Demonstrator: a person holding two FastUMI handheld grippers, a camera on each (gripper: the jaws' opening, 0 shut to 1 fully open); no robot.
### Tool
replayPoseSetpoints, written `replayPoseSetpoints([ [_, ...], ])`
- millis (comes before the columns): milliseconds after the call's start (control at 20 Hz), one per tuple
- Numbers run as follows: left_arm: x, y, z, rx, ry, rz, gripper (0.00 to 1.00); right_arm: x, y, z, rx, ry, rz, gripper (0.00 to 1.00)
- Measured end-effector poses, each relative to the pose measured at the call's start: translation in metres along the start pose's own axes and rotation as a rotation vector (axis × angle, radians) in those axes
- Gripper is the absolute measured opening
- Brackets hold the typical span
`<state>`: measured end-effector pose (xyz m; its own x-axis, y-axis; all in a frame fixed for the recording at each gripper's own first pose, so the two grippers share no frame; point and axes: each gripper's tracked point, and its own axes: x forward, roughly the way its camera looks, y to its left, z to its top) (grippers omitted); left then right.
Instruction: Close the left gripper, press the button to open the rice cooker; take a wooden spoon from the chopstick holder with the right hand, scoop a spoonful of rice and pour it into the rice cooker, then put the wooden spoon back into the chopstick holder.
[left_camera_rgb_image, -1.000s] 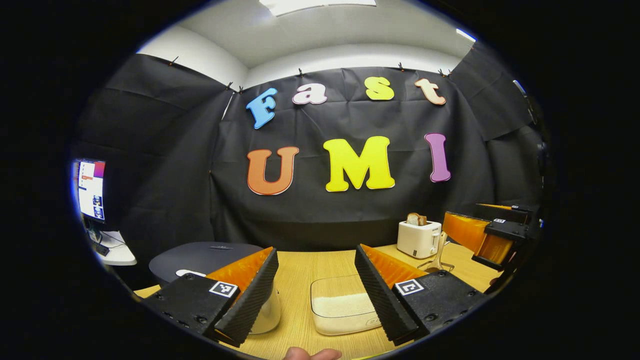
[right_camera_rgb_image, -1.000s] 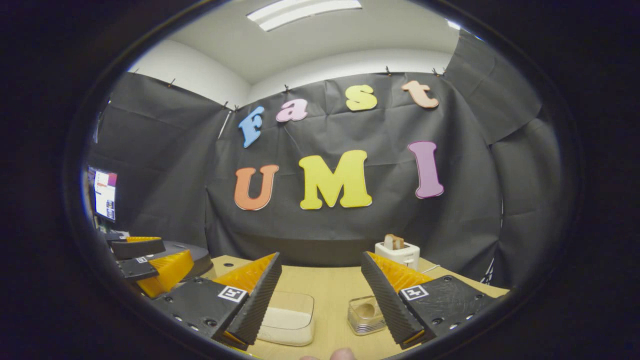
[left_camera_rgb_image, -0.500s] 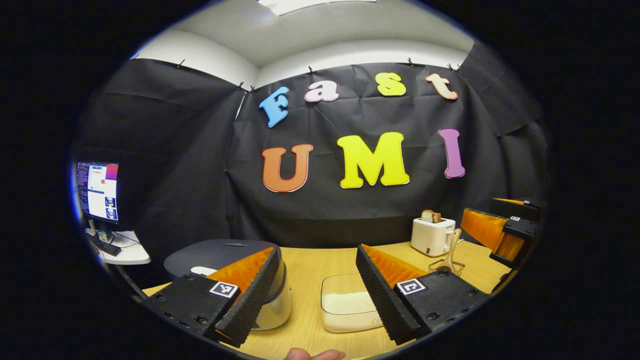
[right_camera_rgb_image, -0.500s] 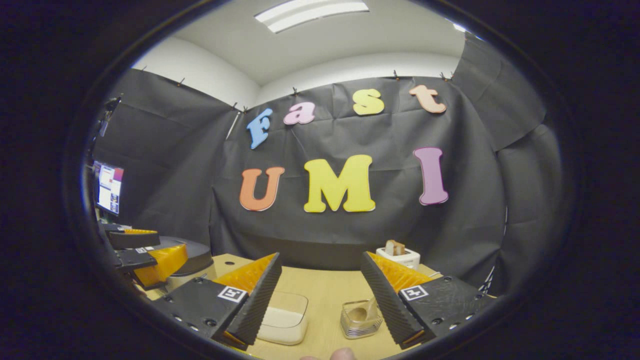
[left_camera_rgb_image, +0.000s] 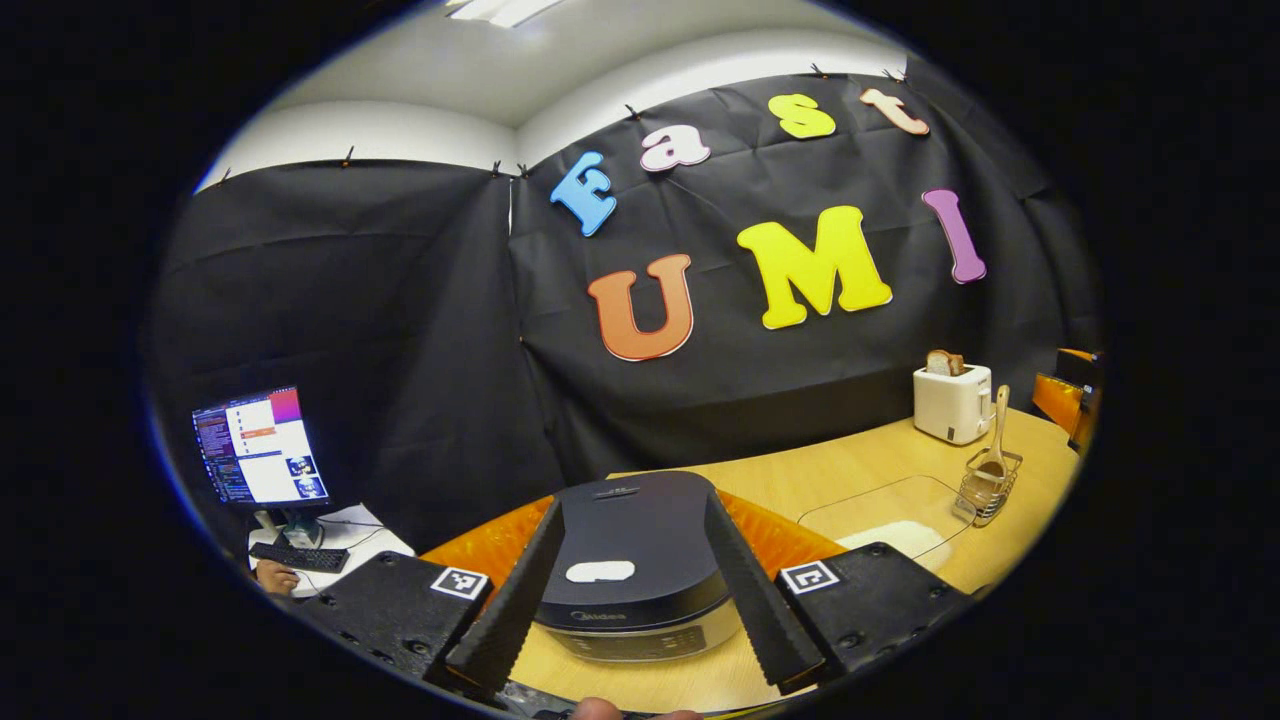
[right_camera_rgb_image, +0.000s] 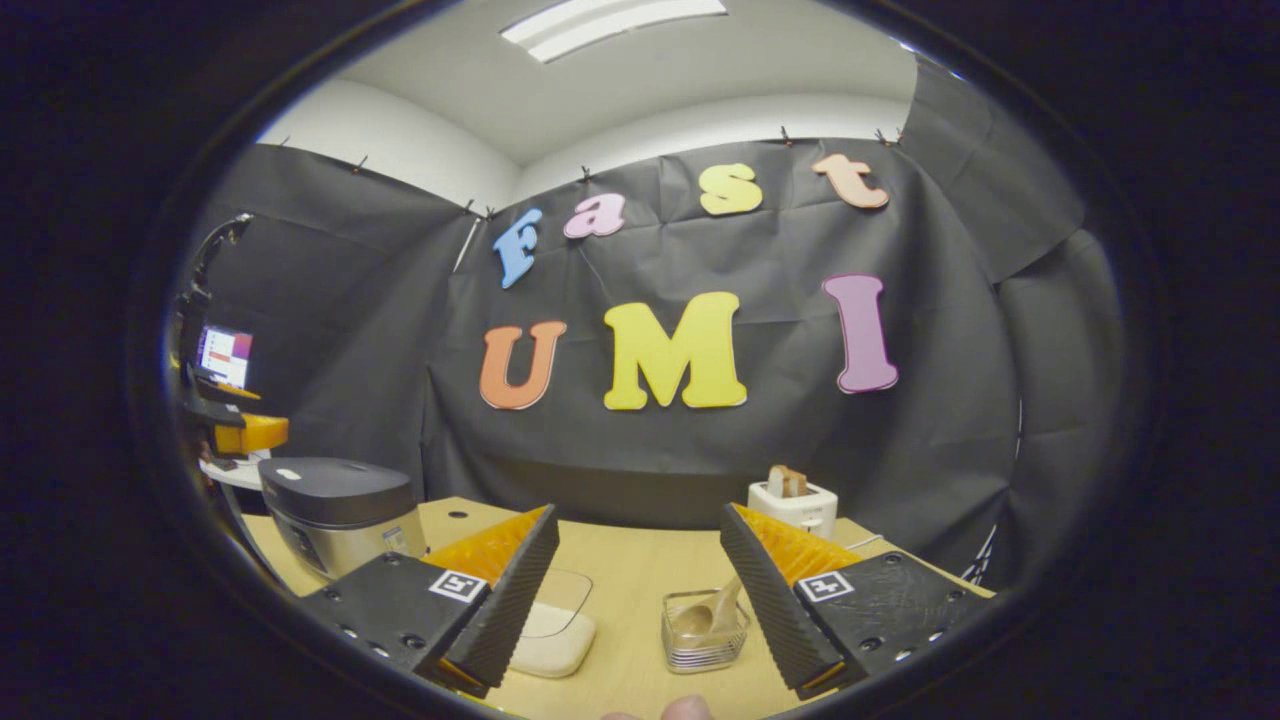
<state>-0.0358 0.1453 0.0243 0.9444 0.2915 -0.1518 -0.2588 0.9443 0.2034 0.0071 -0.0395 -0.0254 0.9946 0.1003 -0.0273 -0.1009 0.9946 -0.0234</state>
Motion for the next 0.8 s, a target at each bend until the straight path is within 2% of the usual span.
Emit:
replayPoseSetpoints([
  [300,0.015,-0.003,-0.007,-0.078,0.190,-0.133,0.80,0.001,-0.019,-0.004,0.055,0.017,0.004,0.96],
  [400,0.020,-0.001,-0.017,-0.095,0.261,-0.144,0.77,0.001,-0.024,-0.004,0.072,0.014,0.000,0.96],
  [550,0.028,0.013,-0.034,-0.100,0.353,-0.109,0.60,0.000,-0.033,-0.008,0.088,0.016,-0.006,0.96],
  [700,0.034,0.022,-0.053,-0.116,0.443,-0.106,0.45,0.000,-0.041,-0.009,0.094,0.016,-0.018,0.96],
  [750,0.035,0.025,-0.058,-0.118,0.469,-0.100,0.39,-0.001,-0.040,-0.011,0.093,0.016,-0.016,0.92],
  [800,0.035,0.028,-0.064,-0.123,0.494,-0.096,0.36,-0.001,-0.040,-0.011,0.089,0.017,-0.015,0.96],
])
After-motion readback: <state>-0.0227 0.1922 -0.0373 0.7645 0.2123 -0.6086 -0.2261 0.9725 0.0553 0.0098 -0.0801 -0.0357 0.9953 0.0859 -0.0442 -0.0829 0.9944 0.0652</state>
